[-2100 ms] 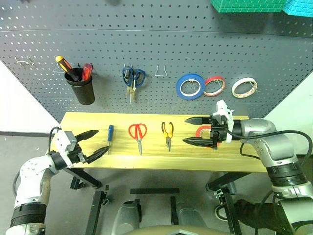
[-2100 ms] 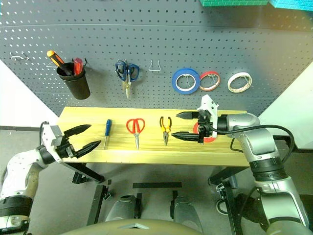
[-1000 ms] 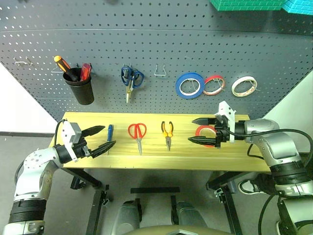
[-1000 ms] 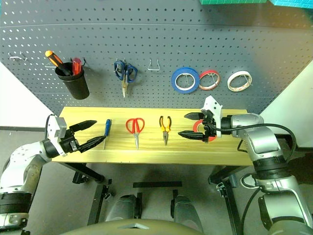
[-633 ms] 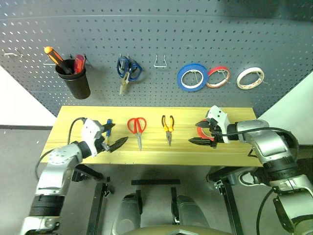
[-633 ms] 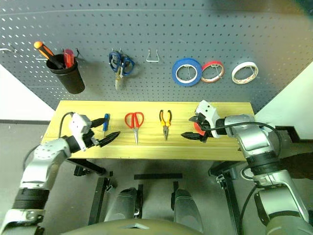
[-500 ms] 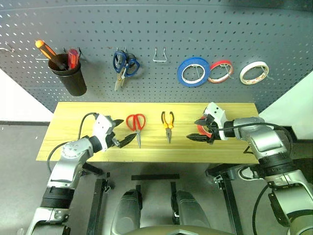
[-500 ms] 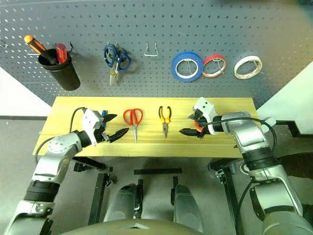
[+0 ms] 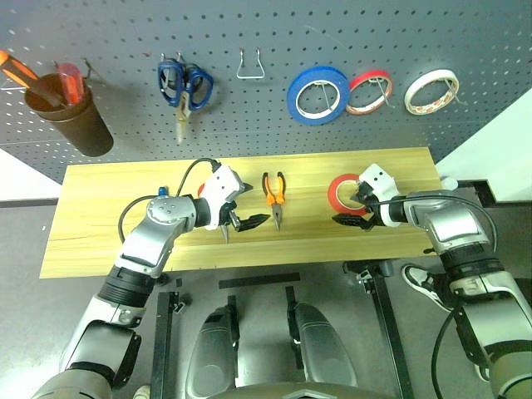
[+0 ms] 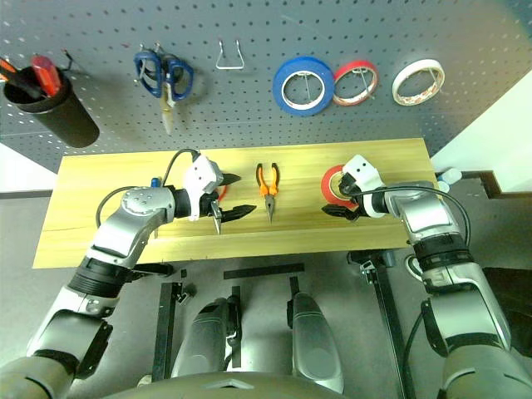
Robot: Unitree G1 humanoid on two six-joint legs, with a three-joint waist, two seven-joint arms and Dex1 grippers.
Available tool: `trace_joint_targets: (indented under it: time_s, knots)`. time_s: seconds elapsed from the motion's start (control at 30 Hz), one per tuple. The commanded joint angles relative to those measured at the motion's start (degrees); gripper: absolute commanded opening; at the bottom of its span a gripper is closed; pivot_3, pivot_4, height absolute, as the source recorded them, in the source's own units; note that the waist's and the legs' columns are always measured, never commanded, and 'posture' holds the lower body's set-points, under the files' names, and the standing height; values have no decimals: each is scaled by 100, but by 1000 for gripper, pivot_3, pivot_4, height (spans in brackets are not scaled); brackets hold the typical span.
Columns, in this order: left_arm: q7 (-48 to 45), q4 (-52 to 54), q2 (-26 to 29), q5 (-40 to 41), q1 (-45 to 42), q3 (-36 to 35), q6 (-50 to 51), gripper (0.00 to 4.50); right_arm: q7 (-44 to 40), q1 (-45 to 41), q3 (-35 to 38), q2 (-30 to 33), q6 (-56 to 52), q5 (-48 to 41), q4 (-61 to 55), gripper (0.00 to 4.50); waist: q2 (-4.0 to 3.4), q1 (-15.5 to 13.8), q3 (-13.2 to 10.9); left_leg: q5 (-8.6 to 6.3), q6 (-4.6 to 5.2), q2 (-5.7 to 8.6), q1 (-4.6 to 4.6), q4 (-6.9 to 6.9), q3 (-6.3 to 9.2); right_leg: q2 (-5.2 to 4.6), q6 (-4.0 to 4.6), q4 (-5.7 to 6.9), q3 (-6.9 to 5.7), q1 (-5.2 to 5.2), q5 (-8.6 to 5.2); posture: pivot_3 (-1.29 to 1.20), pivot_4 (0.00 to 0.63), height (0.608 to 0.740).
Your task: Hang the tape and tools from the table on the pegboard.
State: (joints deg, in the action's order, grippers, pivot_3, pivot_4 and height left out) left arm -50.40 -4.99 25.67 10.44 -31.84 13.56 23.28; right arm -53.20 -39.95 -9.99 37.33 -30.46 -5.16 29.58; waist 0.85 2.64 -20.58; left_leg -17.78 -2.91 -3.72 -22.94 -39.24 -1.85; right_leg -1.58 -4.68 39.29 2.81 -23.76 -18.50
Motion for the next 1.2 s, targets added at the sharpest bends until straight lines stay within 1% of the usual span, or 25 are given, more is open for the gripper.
trace_joint_targets:
  time_s: [0.03, 0.13, 0.23, 0.37, 0.6, 0.7, 0.8, 0.87, 0.93, 1.0, 1.03, 1.07, 1.2]
  knots:
    - [26, -127, -196, -121, -235, 156, 8, 4473, 79, -310, -65, -147, 427, 249, 536, 4500, 1, 4, -53, 7, -13, -1, -8, -1, -2, 0, 0, 1, 0, -10, 0, -33, 427, 740]
    - [-19, -206, -380, -106, -363, 217, 95, 4473, 98, -586, -129, -260, 688, 441, 1048, 4500, 7, 2, -90, 12, -21, -3, -54, -15, -15, -2, -1, 23, 2, -71, 1, -27, 435, 740]
    - [-27, -225, -500, -139, -435, 269, 179, 4473, 106, -889, -170, -377, 903, 597, 1591, 4500, 10, -5, -139, 11, -20, -5, -55, -24, -27, -6, -2, 30, 2, -77, 1, -19, 439, 740]
    - [-108, -41, -437, -128, -394, 303, 310, 4473, -39, -1137, -267, -444, 1120, 790, 2056, 4500, 8, -9, -175, 11, -20, -9, -55, -27, -30, -10, -2, 31, 2, -77, 1, -7, 441, 740]
    - [-15, 55, -263, -244, -431, 264, 345, 4473, -282, -1384, -610, -606, 1160, 1250, 2544, 4500, 12, -13, -206, 11, -20, -10, -53, -61, -31, -11, -2, 66, 3, -76, 1, 17, 432, 740]
    - [62, 46, -249, -320, -478, 260, 431, 4500, -213, -1438, -762, -705, 1209, 1482, 2651, 3903, 12, -9, -206, 11, -20, -10, -52, -73, -32, -11, -2, 74, 3, -72, 1, 27, 432, 740]
    - [96, 71, -255, -324, -503, 227, 480, 4500, -267, -1418, -885, -749, 1278, 1678, 2682, 2998, 13, -12, -206, 11, -20, -10, -49, -75, -31, -11, -2, 78, 3, -70, 1, 36, 429, 740]
    - [110, 96, -253, -309, -498, 192, 496, 4500, -297, -1399, -942, -761, 1342, 1790, 2663, 2313, 13, -14, -206, 11, -20, -10, -49, -75, -30, -10, -2, 78, 3, -70, 1, 40, 426, 740]
    - [113, 112, -226, -308, -487, 169, 510, 4500, -287, -1394, -991, -762, 1418, 1894, 2658, 1741, 13, -16, -206, 11, -20, -10, -49, -75, -30, -11, -3, 78, 2, -70, 1, 44, 424, 740]
    - [83, 135, -176, -312, -460, 166, 521, 4500, -298, -1387, -1035, -769, 1466, 1992, 2672, 1035, 13, -15, -206, 11, -20, -10, -49, -75, -30, -11, -2, 78, 2, -70, 1, 49, 423, 740]
    - [62, 149, -151, -312, -443, 170, 524, 4500, -307, -1386, -1049, -776, 1468, 2030, 2684, 777, 13, -15, -205, 11, -20, -10, -48, -75, -31, -11, -2, 78, 3, -70, 1, 52, 423, 740]
    - [49, 158, -134, -310, -433, 175, 525, 4500, -316, -1386, -1050, -783, 1469, 2056, 2694, 675, 13, -17, -205, 11, -20, -10, -47, -75, -31, -11, -2, 78, 3, -69, 1, 52, 423, 740]
    - [14, 269, -103, -204, -366, 119, 567, 4500, -514, -1302, -1024, -693, 1429, 2080, 2457, 674, 13, -31, -205, 11, -20, -11, -45, -73, -30, -11, -2, 78, 2, -67, 1, 57, 414, 740]
